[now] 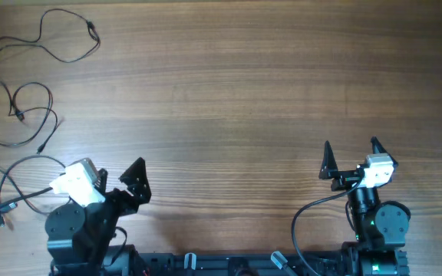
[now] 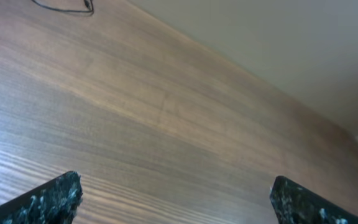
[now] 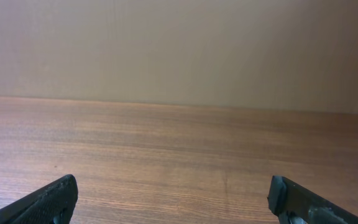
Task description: Untangle cables
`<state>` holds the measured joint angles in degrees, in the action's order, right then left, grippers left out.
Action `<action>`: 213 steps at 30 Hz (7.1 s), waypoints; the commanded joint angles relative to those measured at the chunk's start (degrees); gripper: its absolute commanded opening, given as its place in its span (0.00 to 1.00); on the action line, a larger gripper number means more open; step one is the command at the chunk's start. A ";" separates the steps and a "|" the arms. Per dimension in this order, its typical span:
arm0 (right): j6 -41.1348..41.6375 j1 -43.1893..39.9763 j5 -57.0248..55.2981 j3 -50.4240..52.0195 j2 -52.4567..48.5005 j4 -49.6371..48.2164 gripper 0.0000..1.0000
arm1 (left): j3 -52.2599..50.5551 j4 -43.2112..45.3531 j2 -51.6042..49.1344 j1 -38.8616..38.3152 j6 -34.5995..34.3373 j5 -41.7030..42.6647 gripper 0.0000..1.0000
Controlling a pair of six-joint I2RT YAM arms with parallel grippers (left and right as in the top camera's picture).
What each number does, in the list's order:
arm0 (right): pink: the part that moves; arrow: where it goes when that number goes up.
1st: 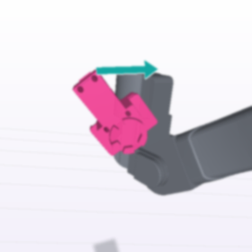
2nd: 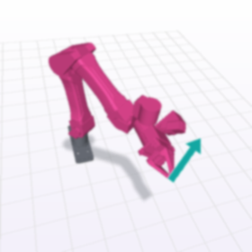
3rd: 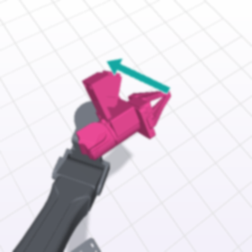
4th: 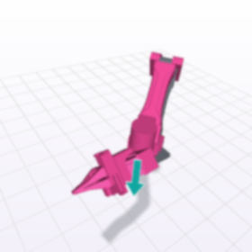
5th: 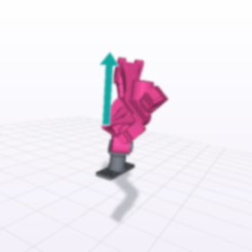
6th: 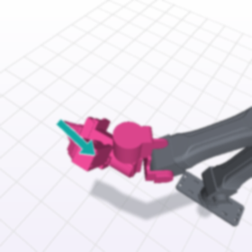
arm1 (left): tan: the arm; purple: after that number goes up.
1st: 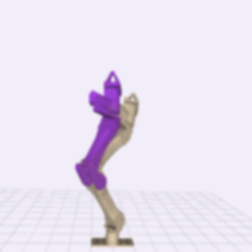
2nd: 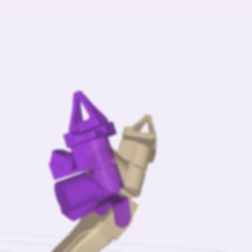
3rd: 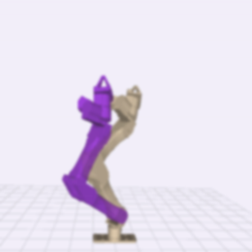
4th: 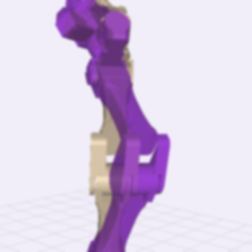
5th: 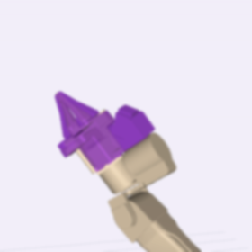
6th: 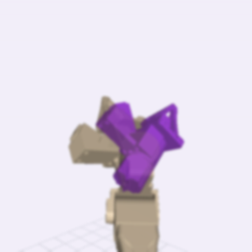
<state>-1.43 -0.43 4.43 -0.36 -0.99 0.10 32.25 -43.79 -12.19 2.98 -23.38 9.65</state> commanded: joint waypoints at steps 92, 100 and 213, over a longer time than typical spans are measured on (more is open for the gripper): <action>-0.50 0.24 -0.76 0.04 0.46 -0.09 1.00 | -31.91 39.98 11.96 -2.40 27.65 -14.62 1.00; -0.50 0.24 -0.76 0.04 0.46 -0.09 1.00 | -31.91 39.98 11.96 -2.40 27.65 -14.62 1.00; -0.52 0.24 -0.37 0.04 0.46 -0.13 1.00 | -31.91 39.98 11.91 -2.40 27.65 -14.62 1.00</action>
<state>-1.41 -0.43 4.43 -0.36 -0.99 0.10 0.80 -3.88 -0.80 0.80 3.40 -5.67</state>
